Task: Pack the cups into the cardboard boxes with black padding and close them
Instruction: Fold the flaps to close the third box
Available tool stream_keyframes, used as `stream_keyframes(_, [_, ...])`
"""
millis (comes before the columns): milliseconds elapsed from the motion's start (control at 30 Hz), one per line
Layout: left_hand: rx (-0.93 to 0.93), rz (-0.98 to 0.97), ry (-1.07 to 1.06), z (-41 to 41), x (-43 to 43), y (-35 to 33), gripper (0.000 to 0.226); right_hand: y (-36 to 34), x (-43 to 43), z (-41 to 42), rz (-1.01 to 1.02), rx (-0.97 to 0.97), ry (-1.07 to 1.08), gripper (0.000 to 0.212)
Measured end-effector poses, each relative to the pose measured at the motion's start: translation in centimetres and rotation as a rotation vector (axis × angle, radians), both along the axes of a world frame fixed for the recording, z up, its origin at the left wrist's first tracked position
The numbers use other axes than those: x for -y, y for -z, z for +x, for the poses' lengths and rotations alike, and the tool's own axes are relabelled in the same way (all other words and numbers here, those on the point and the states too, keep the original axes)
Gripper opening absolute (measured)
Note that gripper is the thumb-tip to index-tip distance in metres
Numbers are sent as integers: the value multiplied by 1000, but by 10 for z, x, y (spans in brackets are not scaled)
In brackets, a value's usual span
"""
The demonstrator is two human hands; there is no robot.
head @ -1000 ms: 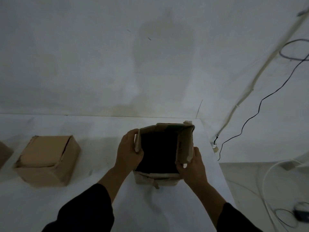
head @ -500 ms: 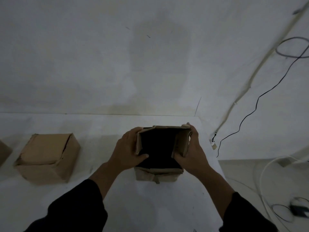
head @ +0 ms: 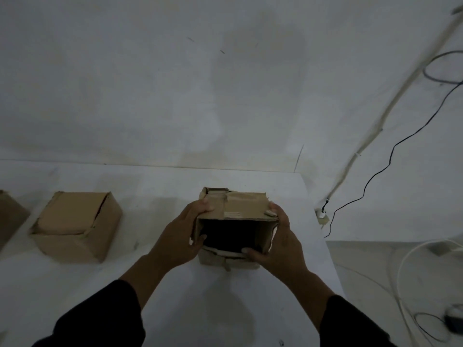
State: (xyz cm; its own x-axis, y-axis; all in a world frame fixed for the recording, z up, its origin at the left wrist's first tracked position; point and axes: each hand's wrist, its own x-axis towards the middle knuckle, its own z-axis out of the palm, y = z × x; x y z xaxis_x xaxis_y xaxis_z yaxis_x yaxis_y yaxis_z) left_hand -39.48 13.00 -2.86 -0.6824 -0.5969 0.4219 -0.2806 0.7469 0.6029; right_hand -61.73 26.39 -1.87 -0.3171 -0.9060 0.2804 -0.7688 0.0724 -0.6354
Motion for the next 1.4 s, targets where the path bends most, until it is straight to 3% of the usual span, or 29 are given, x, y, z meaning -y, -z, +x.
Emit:
stream_keyframes(200, [2, 0, -6, -2, 0, -1, 67, -8, -3, -28, 141, -1, -206, 108])
stream_keyframes(600, [90, 42, -58, -3, -9, 11, 52, 12, 1, -20, -7, -237, -101, 109])
stream_keyframes(833, [137, 47, -67, -4, -8, 14, 53, 8, 4, -14, 20, -322, -37, 105])
stream_keyframes(1133, [184, 38, -91, -1, -8, 12, 55, 6, -14, -16, 51, -329, -97, 57])
stream_keyframes(1400, [342, 67, -126, 5, -17, 8, 65, 19, -28, -11, 201, -412, -177, 93])
